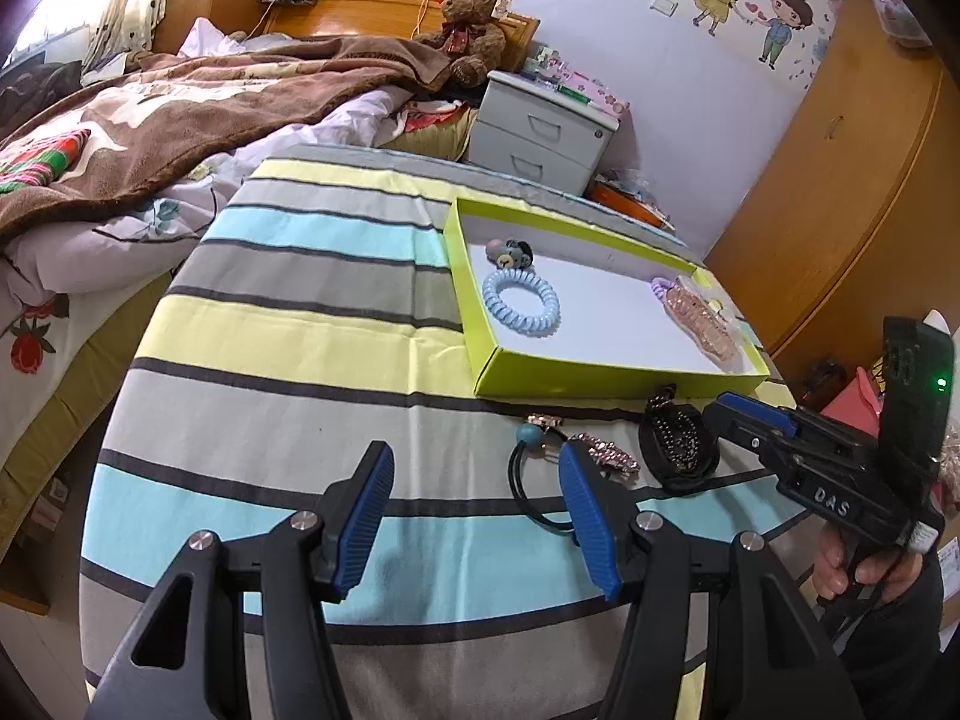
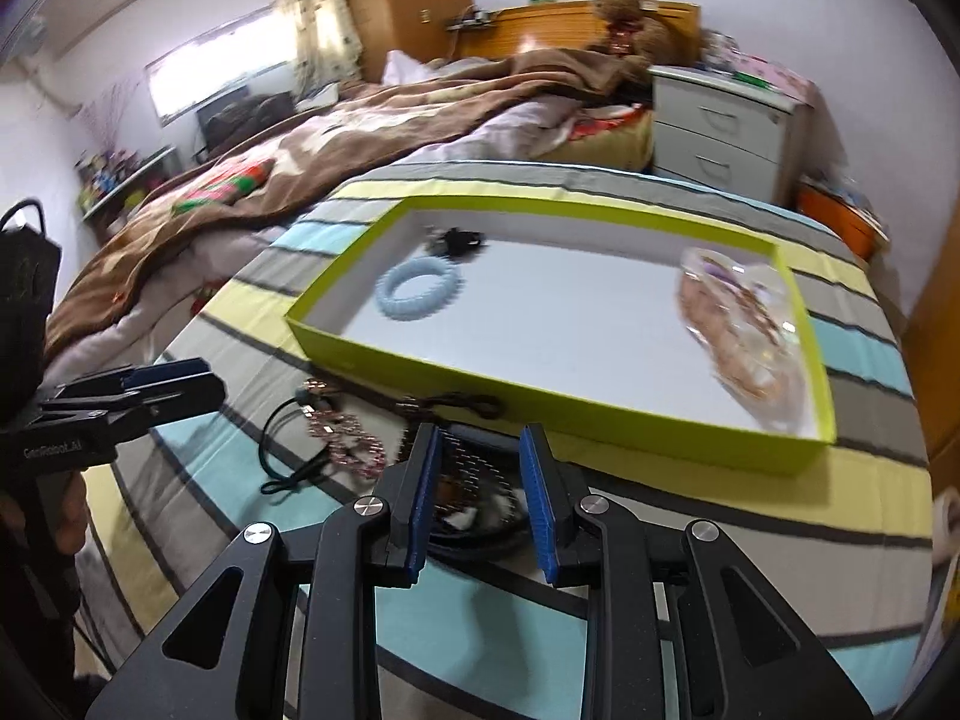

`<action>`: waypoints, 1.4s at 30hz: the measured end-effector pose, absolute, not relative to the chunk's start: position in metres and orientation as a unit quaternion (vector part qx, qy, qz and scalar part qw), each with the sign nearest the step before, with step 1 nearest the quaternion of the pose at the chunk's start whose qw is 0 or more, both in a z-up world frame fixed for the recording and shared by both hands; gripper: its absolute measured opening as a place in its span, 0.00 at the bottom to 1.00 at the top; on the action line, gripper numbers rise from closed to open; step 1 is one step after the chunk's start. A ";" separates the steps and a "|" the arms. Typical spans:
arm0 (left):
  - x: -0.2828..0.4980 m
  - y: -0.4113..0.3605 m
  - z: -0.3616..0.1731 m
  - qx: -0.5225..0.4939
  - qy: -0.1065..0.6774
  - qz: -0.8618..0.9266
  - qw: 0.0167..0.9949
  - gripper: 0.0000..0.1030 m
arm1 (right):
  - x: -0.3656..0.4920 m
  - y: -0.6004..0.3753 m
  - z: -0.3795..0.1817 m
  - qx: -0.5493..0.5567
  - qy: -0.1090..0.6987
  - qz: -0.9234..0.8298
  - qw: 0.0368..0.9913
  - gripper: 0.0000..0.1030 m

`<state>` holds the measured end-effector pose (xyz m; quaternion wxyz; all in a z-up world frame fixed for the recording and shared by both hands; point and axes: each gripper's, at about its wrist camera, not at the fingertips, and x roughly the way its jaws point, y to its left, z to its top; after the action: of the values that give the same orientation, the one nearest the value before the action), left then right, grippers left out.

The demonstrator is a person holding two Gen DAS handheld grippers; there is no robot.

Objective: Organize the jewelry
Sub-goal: 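Close the right tool on the dark beaded bracelet and lift it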

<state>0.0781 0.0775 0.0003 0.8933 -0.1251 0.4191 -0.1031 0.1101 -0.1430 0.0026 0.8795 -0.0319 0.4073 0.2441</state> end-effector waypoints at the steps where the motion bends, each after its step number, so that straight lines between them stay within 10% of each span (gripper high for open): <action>1: 0.079 0.077 -0.001 -0.126 0.420 -0.104 0.893 0.58 | 0.111 -0.139 0.002 -0.038 0.407 0.242 0.880 0.28; 13: 0.078 0.082 -0.007 -0.130 0.428 -0.100 0.889 0.58 | 0.107 -0.113 -0.005 -0.117 0.401 0.236 0.877 0.27; 19: 0.079 0.078 -0.007 -0.126 0.432 -0.101 0.887 0.58 | 0.101 -0.110 -0.006 -0.135 0.396 0.236 0.877 0.03; 42: 0.081 0.042 0.002 -0.070 0.431 -0.141 0.889 0.58 | 0.083 -0.152 0.043 -0.022 0.330 0.256 0.908 0.03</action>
<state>0.0806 0.0423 0.0022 0.8885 -0.0696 0.4309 -0.1413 0.0831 -0.1517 0.0430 0.9084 -0.0216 0.3296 0.2562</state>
